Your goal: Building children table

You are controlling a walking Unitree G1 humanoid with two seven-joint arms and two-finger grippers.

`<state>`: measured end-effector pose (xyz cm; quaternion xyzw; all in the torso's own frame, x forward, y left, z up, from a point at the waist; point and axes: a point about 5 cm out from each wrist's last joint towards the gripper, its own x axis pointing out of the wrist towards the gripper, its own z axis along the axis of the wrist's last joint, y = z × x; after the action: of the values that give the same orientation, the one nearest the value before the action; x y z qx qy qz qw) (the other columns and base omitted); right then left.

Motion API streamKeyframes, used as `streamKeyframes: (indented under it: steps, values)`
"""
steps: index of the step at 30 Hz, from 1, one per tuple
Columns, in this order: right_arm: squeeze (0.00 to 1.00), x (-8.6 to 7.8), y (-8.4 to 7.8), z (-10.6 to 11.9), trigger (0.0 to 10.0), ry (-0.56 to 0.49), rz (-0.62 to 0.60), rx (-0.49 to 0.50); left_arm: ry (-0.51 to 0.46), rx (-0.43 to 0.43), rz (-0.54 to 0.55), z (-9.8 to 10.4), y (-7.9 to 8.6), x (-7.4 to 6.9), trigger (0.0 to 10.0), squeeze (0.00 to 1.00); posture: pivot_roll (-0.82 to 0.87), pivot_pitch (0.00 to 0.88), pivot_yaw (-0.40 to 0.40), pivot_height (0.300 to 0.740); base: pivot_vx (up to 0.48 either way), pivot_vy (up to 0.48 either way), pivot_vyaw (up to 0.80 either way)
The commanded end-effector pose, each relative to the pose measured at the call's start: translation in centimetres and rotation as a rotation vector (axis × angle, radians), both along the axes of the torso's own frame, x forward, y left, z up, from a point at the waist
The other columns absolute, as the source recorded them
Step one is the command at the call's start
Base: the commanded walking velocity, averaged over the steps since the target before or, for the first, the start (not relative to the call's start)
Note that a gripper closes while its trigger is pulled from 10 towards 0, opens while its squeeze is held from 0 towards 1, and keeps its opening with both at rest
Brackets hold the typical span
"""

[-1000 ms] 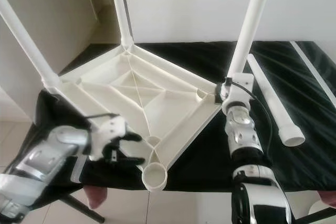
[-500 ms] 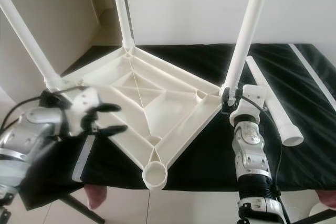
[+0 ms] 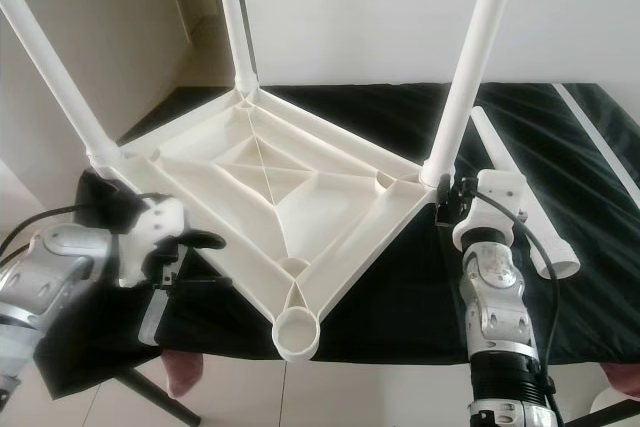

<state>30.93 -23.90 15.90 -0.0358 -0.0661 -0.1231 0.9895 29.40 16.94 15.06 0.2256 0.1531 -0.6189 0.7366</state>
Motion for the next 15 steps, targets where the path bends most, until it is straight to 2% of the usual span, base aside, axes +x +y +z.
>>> streamKeyframes:
  steps: [1,6,8,15]
  values:
    - [0.0,-0.3,-0.1,-0.1,10.0,0.014,-0.001,0.01,-0.003,0.031,-0.011,-0.6,-0.3,0.0,10.0,0.0,0.03,0.0,0.019,0.74,0.0,0.0,0.0]
    - [0.0,-0.4,-0.4,0.0,10.0,0.017,-0.007,0.01,-0.018,0.092,-0.038,-1.4,-0.7,0.0,10.0,0.0,0.02,0.0,0.02,0.74,0.0,0.0,0.0]
    - [0.0,-0.5,-0.6,0.2,10.0,0.014,-0.009,0.009,-0.031,0.176,-0.056,-2.3,-0.5,0.1,10.0,0.0,0.02,0.0,0.022,0.74,0.0,0.0,0.0]
    - [0.0,-0.7,-1.1,0.3,10.0,0.016,-0.026,0.008,-0.079,0.259,-0.048,-3.1,-0.5,0.8,10.0,0.0,0.0,0.0,0.03,0.74,0.0,0.0,0.0]
